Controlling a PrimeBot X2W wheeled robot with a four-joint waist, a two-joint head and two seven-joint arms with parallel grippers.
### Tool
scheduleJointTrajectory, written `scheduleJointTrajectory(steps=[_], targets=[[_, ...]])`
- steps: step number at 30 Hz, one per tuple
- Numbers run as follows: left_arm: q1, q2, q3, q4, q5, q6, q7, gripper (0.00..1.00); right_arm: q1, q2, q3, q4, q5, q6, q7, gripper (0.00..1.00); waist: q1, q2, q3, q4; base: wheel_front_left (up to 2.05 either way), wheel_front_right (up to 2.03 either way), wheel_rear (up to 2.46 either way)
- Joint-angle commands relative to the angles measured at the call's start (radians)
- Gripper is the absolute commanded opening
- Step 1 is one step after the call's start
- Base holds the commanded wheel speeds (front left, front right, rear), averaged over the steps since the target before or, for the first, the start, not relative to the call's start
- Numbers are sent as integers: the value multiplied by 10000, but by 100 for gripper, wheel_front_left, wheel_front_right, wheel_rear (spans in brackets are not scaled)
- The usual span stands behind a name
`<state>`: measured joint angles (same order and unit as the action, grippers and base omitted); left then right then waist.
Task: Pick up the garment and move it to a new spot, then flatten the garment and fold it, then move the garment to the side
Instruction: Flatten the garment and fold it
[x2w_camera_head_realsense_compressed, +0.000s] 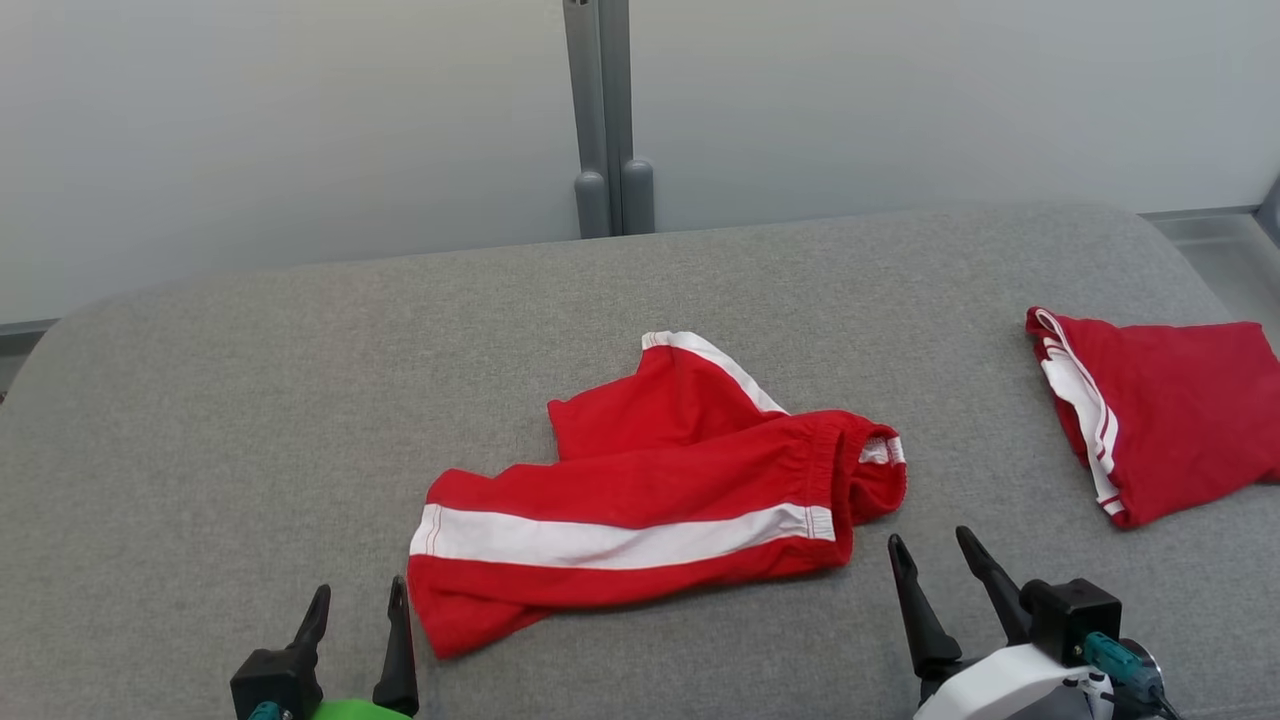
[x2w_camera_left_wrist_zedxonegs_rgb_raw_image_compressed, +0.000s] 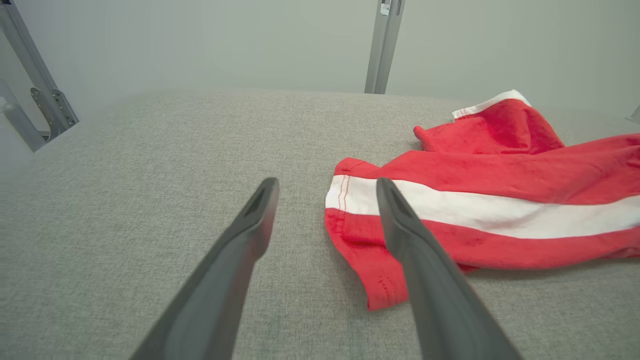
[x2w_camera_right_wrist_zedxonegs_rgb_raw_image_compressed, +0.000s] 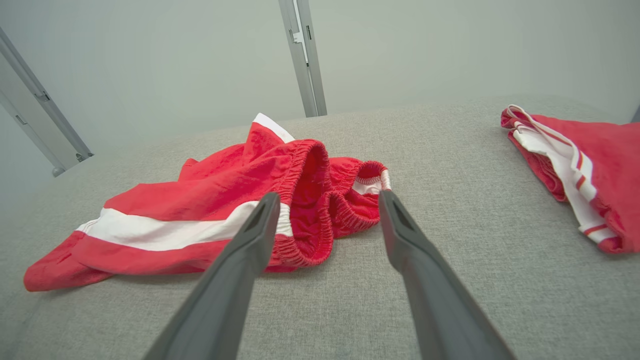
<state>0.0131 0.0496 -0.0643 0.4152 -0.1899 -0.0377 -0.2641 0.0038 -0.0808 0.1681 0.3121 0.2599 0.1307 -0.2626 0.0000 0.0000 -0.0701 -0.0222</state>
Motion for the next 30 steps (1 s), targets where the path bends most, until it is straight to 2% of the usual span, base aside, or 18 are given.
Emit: scheduleJointTrajectory(steps=[1, 14, 18, 30], targets=[[170, 29, 50, -66, -17, 26, 6, 100, 135, 32, -2, -31, -63, -5, -24, 100, 0, 0, -37, -17, 0, 0, 0], [33, 28, -225, 10, -185, 41, 6, 100, -18, 15, 99, 73, -207, -5, -24, 100, 0, 0, 300, 132, 0, 0, 0], [-273, 29, -362, 200, -308, 56, 6, 100, -263, -47, 235, 187, -158, -5, -24, 100, 0, 0, 649, 211, 0, 0, 0], [-1870, 32, -502, 898, -963, -261, 6, 100, -1465, -147, 845, 470, 263, -5, -24, 100, 0, 0, 2069, 366, 0, 0, 0]])
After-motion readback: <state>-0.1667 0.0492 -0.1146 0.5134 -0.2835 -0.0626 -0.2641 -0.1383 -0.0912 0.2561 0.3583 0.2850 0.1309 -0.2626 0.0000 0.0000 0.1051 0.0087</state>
